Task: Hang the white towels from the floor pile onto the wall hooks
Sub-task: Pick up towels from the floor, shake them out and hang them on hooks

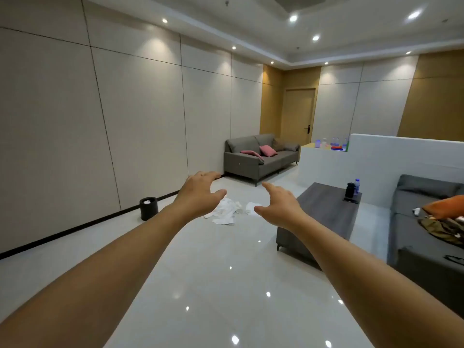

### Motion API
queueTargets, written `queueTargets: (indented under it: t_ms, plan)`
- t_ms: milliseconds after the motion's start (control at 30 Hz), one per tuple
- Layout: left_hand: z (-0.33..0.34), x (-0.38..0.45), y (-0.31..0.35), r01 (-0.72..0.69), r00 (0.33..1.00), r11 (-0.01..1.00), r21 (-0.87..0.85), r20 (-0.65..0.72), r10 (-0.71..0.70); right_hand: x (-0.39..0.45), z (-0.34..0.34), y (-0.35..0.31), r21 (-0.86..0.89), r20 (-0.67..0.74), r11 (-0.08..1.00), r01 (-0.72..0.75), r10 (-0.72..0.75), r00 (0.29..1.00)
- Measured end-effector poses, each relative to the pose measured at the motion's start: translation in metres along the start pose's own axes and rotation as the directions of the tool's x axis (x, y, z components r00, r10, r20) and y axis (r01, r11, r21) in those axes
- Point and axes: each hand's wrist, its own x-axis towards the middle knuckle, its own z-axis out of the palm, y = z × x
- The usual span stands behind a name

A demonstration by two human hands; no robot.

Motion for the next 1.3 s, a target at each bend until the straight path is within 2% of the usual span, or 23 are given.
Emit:
queueTargets:
  t_ms: [333, 567, 767, 1033, 1300]
  plan:
    - [0.089, 0.169, -0.052, 0.096, 0.993, 0.994, 0.047, 0.067, -0.099, 0.189, 0.048, 0.066, 0.051, 0.057, 0.998, -0.019, 0.016, 0.998]
    - [0.152, 0.255, -0.123, 0.129, 0.987, 0.991, 0.019, 0.092, -0.13, 0.277, 0.116, 0.084, 0.085, -0.005, 0.996, -0.033, 0.033, 0.999]
    - [0.197, 0.337, -0.211, 0.113, 0.986, 0.993, -0.02, 0.122, -0.11, 0.373, 0.188, 0.075, 0.039, 0.008, 0.998, -0.059, 0.059, 0.998]
    - [0.206, 0.473, -0.341, 0.126, 0.983, 0.991, -0.04, 0.141, -0.119, 0.528, 0.258, 0.036, 0.034, 0.083, 0.992, -0.124, 0.121, 0.989]
    - [0.248, 0.563, -0.43, 0.162, 0.968, 0.986, -0.042, 0.2, -0.151, 0.636, 0.325, 0.036, 0.014, 0.14, 0.987, -0.161, 0.158, 0.978]
